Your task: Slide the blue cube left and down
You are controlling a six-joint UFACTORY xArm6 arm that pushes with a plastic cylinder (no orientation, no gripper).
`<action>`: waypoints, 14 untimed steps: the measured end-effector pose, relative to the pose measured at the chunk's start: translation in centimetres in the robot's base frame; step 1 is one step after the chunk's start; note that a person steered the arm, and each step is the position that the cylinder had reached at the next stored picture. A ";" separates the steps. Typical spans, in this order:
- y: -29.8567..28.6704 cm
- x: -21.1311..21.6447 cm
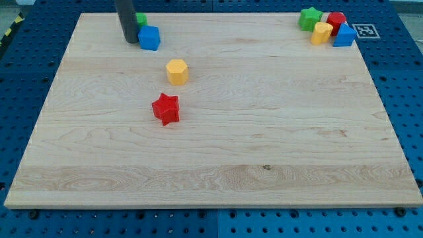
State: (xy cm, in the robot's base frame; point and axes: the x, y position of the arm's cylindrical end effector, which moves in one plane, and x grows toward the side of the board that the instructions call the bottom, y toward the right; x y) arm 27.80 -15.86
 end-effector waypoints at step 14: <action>29.5 14.0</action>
State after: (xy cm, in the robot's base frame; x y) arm 41.77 13.64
